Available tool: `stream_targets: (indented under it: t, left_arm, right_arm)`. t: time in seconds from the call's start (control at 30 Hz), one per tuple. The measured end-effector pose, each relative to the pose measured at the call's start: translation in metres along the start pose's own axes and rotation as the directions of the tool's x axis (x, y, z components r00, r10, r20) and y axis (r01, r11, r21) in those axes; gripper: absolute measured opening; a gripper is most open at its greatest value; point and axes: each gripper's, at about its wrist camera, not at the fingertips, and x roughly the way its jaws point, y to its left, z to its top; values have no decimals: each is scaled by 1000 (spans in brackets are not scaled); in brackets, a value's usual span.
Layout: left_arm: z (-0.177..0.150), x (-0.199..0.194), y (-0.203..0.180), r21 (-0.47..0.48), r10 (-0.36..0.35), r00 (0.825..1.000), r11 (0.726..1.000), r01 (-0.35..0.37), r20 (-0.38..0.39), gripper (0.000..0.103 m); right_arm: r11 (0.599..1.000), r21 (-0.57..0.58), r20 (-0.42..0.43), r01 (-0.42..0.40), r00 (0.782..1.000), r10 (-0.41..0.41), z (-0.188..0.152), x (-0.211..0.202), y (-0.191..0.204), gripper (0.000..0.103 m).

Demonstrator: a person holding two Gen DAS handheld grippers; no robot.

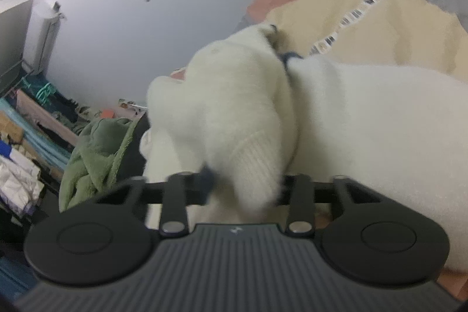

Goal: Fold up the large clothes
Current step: 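Reach both grippers into the cream blanket and close on its edges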

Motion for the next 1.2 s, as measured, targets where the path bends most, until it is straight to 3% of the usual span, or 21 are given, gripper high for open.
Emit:
stream_targets:
  t: [0.17, 0.27, 0.5, 0.73, 0.9, 0.97, 1.03, 1.07, 1.1, 1.2]
  left_arm:
    - [1, -14, 1, -1, 4, 1000, 1000, -4, 1, 38]
    - [4, -30, 7, -36, 21, 1000, 999, -20, 23, 31]
    - [20, -92, 35, -159, 109, 982, 984, -84, 157, 28]
    - [32, -161, 86, -307, 271, 921, 934, -181, 281, 28]
    - [38, -182, 119, -379, 414, 862, 878, -292, 293, 28]
    - [41, -179, 131, -397, 458, 846, 855, -335, 273, 28]
    - [39, -176, 144, -426, 478, 845, 834, -351, 239, 28]
    - [38, -173, 150, -443, 475, 853, 826, -349, 214, 28]
    - [37, -171, 153, -443, 471, 859, 826, -348, 202, 28]
    - [35, -163, 150, -396, 494, 851, 828, -398, 178, 29]
  right_arm:
    - [992, -128, 19, -4, 1000, 6, -7, -17, 27, 23]
    - [981, -194, 29, -6, 1000, 12, -13, -30, 43, 22]
    - [952, -304, 25, -30, 999, 39, -44, -72, 79, 20]
    - [932, -358, -32, -63, 998, 55, -79, -114, 97, 19]
    - [929, -354, -108, -104, 992, 70, -108, -132, 96, 18]
    - [926, -367, -153, -86, 988, 31, -119, -130, 96, 18]
    - [916, -398, -202, -45, 979, -40, -126, -120, 95, 18]
    - [915, -401, -222, -35, 973, -60, -128, -115, 92, 18]
    - [918, -396, -224, -23, 972, -71, -129, -112, 91, 18]
    - [933, -360, -219, 0, 972, -84, -123, -107, 84, 18]
